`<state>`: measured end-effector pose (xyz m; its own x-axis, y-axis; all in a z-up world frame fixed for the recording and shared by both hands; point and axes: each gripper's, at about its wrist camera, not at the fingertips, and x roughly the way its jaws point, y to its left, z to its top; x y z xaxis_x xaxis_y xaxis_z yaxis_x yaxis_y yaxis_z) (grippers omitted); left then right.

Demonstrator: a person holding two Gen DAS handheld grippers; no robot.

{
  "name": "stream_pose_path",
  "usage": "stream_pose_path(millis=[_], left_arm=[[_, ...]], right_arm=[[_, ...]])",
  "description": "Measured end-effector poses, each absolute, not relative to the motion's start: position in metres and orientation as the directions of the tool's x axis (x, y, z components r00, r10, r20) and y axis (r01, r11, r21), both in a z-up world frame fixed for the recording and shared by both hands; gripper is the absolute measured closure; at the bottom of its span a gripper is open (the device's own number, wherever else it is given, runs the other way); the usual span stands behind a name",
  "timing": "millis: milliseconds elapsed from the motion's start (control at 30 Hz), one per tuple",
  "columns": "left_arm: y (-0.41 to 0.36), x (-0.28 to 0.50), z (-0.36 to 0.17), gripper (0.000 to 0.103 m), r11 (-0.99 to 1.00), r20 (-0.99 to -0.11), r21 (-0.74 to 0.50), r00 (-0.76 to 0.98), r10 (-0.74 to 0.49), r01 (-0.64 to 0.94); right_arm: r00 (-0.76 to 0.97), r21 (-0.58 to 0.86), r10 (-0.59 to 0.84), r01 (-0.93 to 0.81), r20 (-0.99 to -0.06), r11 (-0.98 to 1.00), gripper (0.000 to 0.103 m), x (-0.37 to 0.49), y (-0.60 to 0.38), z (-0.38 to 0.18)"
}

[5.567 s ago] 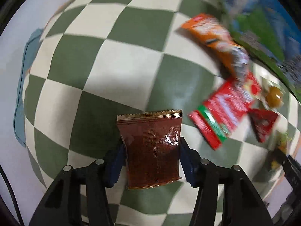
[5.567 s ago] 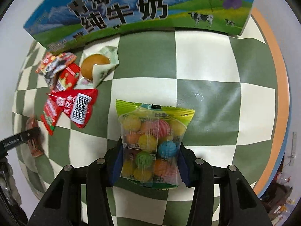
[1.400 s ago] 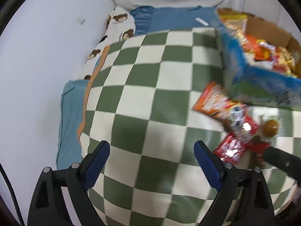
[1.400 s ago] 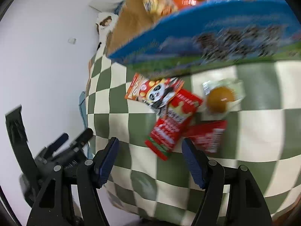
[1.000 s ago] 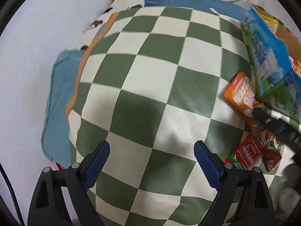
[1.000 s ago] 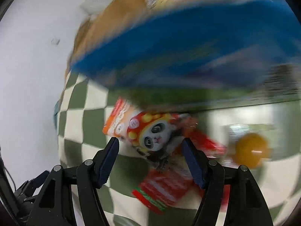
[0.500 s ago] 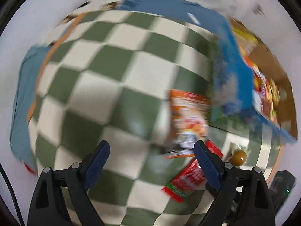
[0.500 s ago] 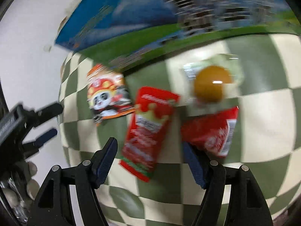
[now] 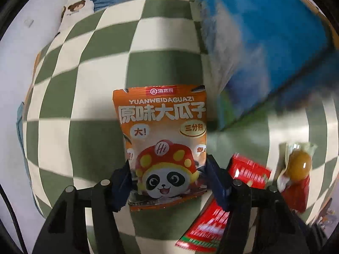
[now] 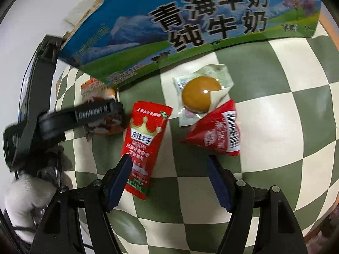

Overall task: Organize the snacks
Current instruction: 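Grasp the panda seed bag with the left tool while the right tool grasps the red spicy packet, then carry both bags into the box and open both tools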

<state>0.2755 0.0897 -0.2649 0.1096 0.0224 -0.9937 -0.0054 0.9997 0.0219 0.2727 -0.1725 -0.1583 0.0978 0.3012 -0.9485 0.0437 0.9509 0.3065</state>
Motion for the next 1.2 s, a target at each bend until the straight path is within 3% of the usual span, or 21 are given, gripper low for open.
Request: stream_pose_path(millis=[467,667,833,1033,1200], left_arm=[[0.170,0.177,-0.271,0.041,0.977,-0.997,-0.054,0.057,-0.043,-0.205],[0.183,0.199,-0.278,0.040,0.968,-0.995,-0.102,0.037,-0.097,-0.229],[0.191,0.210,-0.288,0.039,0.972,-0.997,-0.077,0.014,-0.076,-0.222],[0.174,0.226,-0.290,0.041,0.982,-0.999,-0.027,0.041,-0.020,-0.186],[0.167,0.202,-0.276,0.044,0.979,-0.998,-0.052,0.044,-0.044,-0.198]], right_arm=[[0.015,0.230,0.230,-0.016,-0.973,0.973,0.028,0.297,-0.082,-0.206],[0.047,0.046,0.065,-0.334,-0.997,0.941,0.038,0.289,-0.036,-0.217],[0.020,-0.010,0.000,-0.512,-1.000,0.859,0.038,0.261,-0.034,-0.217],[-0.041,0.104,0.096,-0.356,-0.995,0.929,0.033,0.264,-0.056,-0.223],[0.006,0.068,0.075,-0.353,-0.997,0.933,0.046,0.260,-0.067,-0.218]])
